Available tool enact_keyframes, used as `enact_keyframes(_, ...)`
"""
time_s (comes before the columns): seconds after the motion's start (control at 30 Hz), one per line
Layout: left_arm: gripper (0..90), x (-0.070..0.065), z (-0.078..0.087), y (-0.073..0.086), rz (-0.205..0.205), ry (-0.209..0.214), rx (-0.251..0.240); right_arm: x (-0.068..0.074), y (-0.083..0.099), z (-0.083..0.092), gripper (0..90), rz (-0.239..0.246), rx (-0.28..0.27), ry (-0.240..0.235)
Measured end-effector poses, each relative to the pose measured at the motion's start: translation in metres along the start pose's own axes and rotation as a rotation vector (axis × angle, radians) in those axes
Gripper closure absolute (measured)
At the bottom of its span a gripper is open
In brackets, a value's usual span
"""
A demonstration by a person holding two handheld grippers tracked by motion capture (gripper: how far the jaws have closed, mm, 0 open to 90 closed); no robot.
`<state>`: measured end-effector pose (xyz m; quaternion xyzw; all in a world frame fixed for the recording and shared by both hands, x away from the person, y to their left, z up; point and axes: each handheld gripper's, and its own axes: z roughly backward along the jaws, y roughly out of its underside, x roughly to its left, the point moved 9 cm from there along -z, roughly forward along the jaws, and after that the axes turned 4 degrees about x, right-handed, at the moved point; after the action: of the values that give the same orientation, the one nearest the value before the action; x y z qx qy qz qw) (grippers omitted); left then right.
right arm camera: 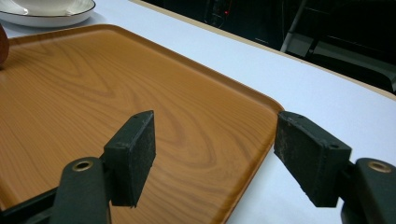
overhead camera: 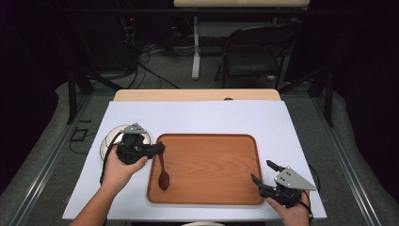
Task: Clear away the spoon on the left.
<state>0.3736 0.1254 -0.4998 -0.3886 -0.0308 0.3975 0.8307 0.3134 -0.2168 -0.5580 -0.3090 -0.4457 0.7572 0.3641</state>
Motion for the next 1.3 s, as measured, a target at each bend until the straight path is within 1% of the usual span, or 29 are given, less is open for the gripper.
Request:
enact_keyframes(0.03,84.0,0.000,0.000,0.000,0.000,0.000,0.000,0.000,0.000,0.000,29.0,0.000,0.000,0.000)
enact_keyframes(0.07,84.0,0.004,-0.004,-0.002,0.009,0.002,0.006,0.000,0.000,0.000,29.1,0.000,-0.001,-0.002)
enact_keyframes(0.1,83.9,0.004,-0.004,-0.002,0.009,0.002,0.006,0.000,0.000,0.000,29.1,0.000,-0.001,-0.002)
enact_keyframes(0.13,83.7,0.006,-0.006,-0.003,0.020,0.002,0.005,0.000,0.000,0.000,29.1,0.000,-0.001,-0.002)
enact_keyframes(0.17,83.7,0.008,-0.008,-0.003,0.023,0.007,0.013,0.000,0.000,0.000,29.1,0.000,-0.001,-0.002)
enact_keyframes(0.2,83.7,0.010,-0.011,-0.005,0.032,0.008,0.007,0.000,0.000,0.000,29.1,0.002,0.000,-0.002)
enact_keyframes(0.27,83.4,0.014,-0.016,-0.006,0.043,0.010,0.012,0.000,0.000,0.000,29.1,0.003,-0.001,-0.002)
enact_keyframes(0.3,83.4,0.015,-0.018,-0.006,0.055,0.015,0.011,0.000,0.000,0.000,29.1,0.003,-0.001,-0.002)
enact_keyframes(0.33,83.3,0.020,-0.023,-0.007,0.075,0.020,0.017,0.000,0.000,0.000,29.1,0.001,-0.001,-0.003)
enact_keyframes(0.37,83.2,0.020,-0.023,-0.007,0.075,0.020,0.017,0.000,0.000,0.000,29.1,0.001,-0.001,-0.003)
enact_keyframes(0.47,83.2,0.027,-0.029,-0.007,0.113,0.029,0.016,0.000,0.000,0.000,29.1,-0.002,0.003,-0.003)
enact_keyframes(0.53,82.8,0.035,-0.036,-0.007,0.154,0.029,0.018,0.000,0.000,0.000,29.1,0.003,0.001,-0.004)
enact_keyframes(0.57,82.6,0.035,-0.036,-0.007,0.154,0.029,0.018,0.000,0.000,0.000,29.1,0.004,0.000,-0.005)
enact_keyframes(0.6,82.4,0.040,-0.041,-0.007,0.182,0.018,0.018,0.000,0.000,0.000,29.1,0.004,0.000,-0.005)
enact_keyframes(0.63,82.3,0.040,-0.041,-0.007,0.182,0.018,0.018,0.000,0.000,0.000,29.1,0.004,0.000,-0.005)
enact_keyframes(0.67,82.3,0.045,-0.045,-0.006,0.217,0.021,0.018,0.000,0.000,0.000,29.1,0.003,0.002,-0.005)
enact_keyframes(0.7,82.2,0.047,-0.047,-0.006,0.230,0.017,0.017,0.000,0.000,0.000,29.1,0.001,0.001,-0.006)
enact_keyframes(0.73,82.1,0.047,-0.047,-0.006,0.230,0.017,0.017,0.000,0.000,0.000,29.1,0.002,0.002,-0.006)
enact_keyframes(0.8,82.1,0.052,-0.051,-0.005,0.265,0.015,0.014,0.000,0.001,0.000,29.2,0.001,0.003,-0.006)
enact_keyframes(0.83,82.1,0.055,-0.053,-0.005,0.275,0.009,0.013,0.000,0.001,0.000,29.2,0.001,0.003,-0.006)
enact_keyframes(0.87,82.0,0.060,-0.056,-0.004,0.305,0.003,0.009,0.000,0.000,0.000,29.1,0.002,0.003,-0.007)
enact_keyframes(0.9,82.0,0.060,-0.056,-0.004,0.305,0.003,0.009,0.000,0.000,0.000,29.1,0.002,0.003,-0.007)
enact_keyframes(1.0,81.7,0.066,-0.062,-0.003,0.336,-0.011,0.011,0.000,0.000,0.000,29.2,0.005,-0.001,-0.007)
enact_keyframes(1.07,81.5,0.070,-0.068,-0.001,0.369,-0.022,0.009,0.000,0.000,0.000,29.2,0.005,0.000,-0.007)
enact_keyframes(1.13,81.4,0.072,-0.070,0.000,0.375,-0.024,0.012,0.000,0.000,0.000,29.2,0.006,-0.001,-0.007)
enact_keyframes(1.3,81.1,0.078,-0.079,0.003,0.420,-0.042,0.001,0.000,0.000,0.001,29.3,0.007,-0.001,-0.009)
